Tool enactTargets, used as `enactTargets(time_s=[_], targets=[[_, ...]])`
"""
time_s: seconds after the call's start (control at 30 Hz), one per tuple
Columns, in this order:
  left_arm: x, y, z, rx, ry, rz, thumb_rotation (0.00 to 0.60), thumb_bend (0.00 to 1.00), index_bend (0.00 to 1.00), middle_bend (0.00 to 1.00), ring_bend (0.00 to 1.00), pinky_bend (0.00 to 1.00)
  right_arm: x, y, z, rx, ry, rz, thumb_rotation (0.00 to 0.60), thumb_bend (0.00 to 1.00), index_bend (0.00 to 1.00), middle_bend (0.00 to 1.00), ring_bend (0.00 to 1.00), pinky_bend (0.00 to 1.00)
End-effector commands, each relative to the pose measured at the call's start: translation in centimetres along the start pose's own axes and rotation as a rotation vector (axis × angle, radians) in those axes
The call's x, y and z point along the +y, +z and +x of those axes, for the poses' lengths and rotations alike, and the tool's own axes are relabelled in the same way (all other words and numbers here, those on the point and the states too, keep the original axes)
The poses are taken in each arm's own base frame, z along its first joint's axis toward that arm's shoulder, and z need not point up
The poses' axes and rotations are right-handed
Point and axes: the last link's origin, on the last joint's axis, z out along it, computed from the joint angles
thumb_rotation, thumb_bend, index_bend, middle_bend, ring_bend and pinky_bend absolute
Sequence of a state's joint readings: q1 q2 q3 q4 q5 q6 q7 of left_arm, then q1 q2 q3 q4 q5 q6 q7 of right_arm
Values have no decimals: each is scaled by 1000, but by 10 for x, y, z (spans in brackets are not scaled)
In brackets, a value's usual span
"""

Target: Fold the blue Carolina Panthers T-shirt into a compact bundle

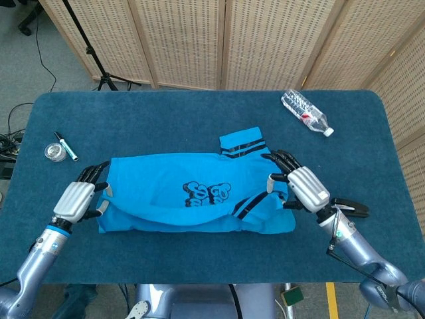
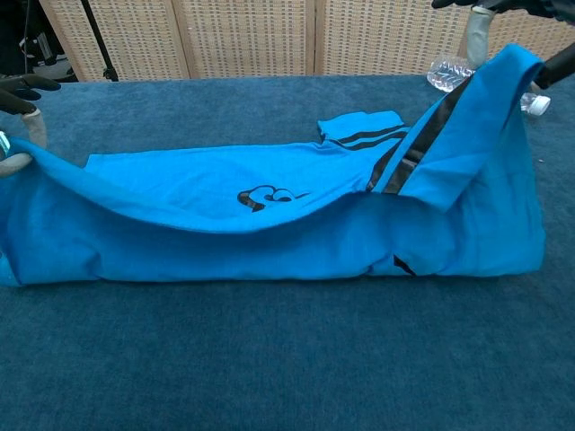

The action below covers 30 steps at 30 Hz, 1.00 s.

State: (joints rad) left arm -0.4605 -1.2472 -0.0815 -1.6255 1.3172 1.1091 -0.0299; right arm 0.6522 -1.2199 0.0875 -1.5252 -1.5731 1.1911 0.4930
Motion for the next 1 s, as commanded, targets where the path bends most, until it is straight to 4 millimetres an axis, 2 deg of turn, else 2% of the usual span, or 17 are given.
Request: enactTargets(time_s=[0.03, 0.3, 0.43, 0.8, 1.0], targets=[[4, 26, 1, 2, 22, 45, 600, 604, 811, 0, 0, 0, 5, 28, 2, -16, 6, -30, 600, 642, 648, 111, 0, 0], [2, 60, -6, -10, 22, 104, 600, 603, 811, 0, 0, 0, 25, 75, -12, -40, 9, -125, 600, 644, 649, 113, 0, 0], [0, 73, -7, 0, 15, 120, 600, 604, 811, 0, 0, 0, 33, 97, -11, -26, 10, -161, 600, 645, 649, 114, 0, 0], [-11, 93, -11, 14, 6, 180, 600, 604, 814, 0, 0, 0, 57, 127, -12, -11, 15, -254, 600, 646, 649, 114, 0, 0], [-15, 102, -16, 28, 10, 201, 600, 603, 814, 0, 0, 0, 62, 144, -12, 2, 42, -282, 600, 646, 649, 114, 0, 0]])
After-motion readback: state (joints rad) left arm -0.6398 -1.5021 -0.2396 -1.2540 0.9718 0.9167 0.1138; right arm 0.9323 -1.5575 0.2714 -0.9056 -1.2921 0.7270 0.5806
